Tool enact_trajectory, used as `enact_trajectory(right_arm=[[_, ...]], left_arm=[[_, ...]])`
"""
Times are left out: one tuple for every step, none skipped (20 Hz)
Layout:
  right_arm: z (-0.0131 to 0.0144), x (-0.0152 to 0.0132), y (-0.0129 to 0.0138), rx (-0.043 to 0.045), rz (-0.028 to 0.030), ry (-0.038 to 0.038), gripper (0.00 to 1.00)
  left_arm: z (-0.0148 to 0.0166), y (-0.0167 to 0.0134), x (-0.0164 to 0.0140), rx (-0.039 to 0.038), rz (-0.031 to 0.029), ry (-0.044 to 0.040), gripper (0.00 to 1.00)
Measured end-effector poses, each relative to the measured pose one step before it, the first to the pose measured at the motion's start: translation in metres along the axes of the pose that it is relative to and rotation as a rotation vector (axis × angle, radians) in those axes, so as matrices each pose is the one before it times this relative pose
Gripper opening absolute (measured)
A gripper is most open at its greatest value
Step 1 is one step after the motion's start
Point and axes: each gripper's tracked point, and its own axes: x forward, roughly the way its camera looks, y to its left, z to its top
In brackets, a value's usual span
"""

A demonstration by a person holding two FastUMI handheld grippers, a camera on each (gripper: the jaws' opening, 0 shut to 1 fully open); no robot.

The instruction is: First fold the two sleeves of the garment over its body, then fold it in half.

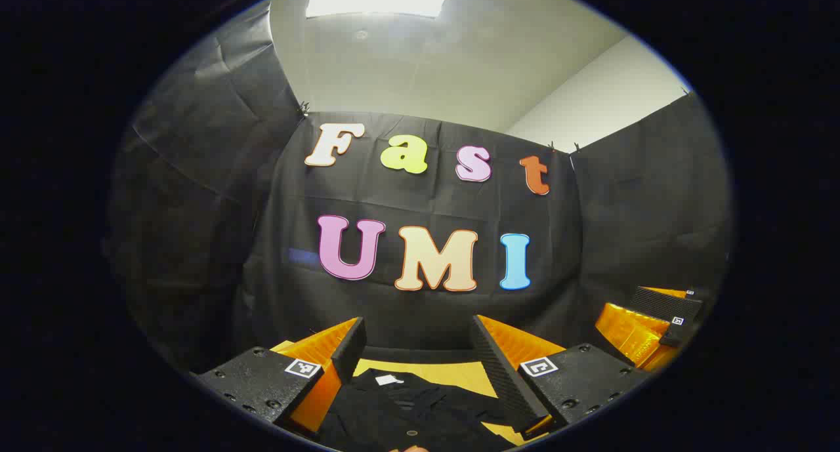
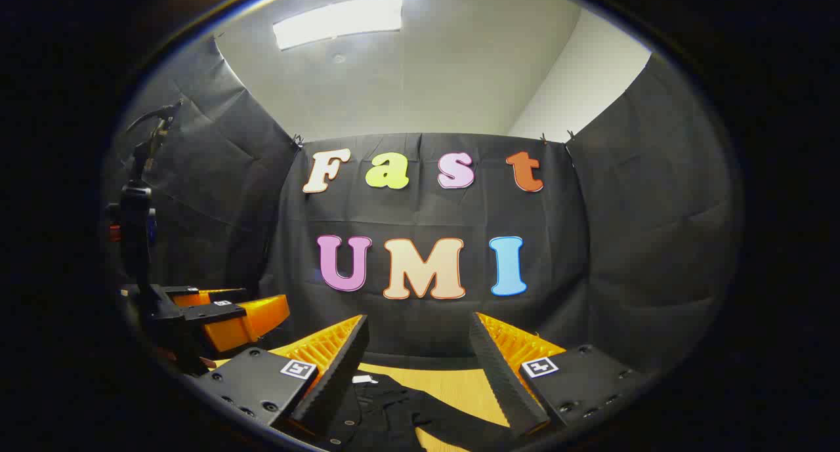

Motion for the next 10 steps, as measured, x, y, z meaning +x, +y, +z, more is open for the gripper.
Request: enact_trajectory(right_arm=[[-0.00113, -0.00085, 0.00077, 0.00065, 0.00264, 0.00156, 0.98], [-0.0007, 0.00018, 0.00144, 0.00021, 0.00335, 0.00048, 0.98], [0.00016, 0.00101, 0.00153, -0.00207, 0.00341, 0.00129, 0.98], [-0.00078, -0.00057, 0.0016, -0.00416, 0.0021, 0.00107, 0.98], [0.00032, 0.00044, 0.00042, -0.00411, 0.00146, -0.00016, 0.98], [0.00013, 0.00045, 0.00183, -0.0013, 0.00447, -0.00115, 0.98], [0.00133, 0.001, 0.00137, 0.00113, 0.00305, -0.00323, 0.98], [-0.00005, -0.00153, 0.00082, 0.00112, 0.00121, -0.00319, 0.98], [0.00053, 0.00034, 0.00059, 0.00145, 0.00146, -0.00279, 0.98], [-0.00023, -0.00018, 0.00087, 0.00133, 0.00065, -0.00161, 0.97]], left_arm=[[0.00074, 0.00161, 0.00022, 0.00071, 0.0015, -0.0014, 0.94], [0.00012, 0.00113, -0.00043, -0.00128, 0.00158, -0.0003, 0.95], [0.00046, 0.00141, -0.00038, -0.00019, 0.00286, -0.00048, 0.95], [0.00018, 0.00161, -0.00048, 0.00038, 0.00202, -0.00065, 0.94], [0.00041, 0.00157, -0.00036, 0.00086, 0.00321, -0.00047, 0.94], [-0.00008, 0.00065, 0.00013, 0.00011, 0.00124, -0.00106, 0.94], [0.00094, 0.0007, 0.00011, 0.00001, 0.00241, -0.00085, 0.94], [-0.00027, 0.00051, -0.00031, -0.00026, -0.00008, -0.00063, 0.94], [0.00037, 0.00049, -0.00101, 0.001, 0.00118, -0.00158, 0.94], [0.00048, 0.0009, -0.00023, 0.00196, 0.00036, -0.00284, 0.94]])
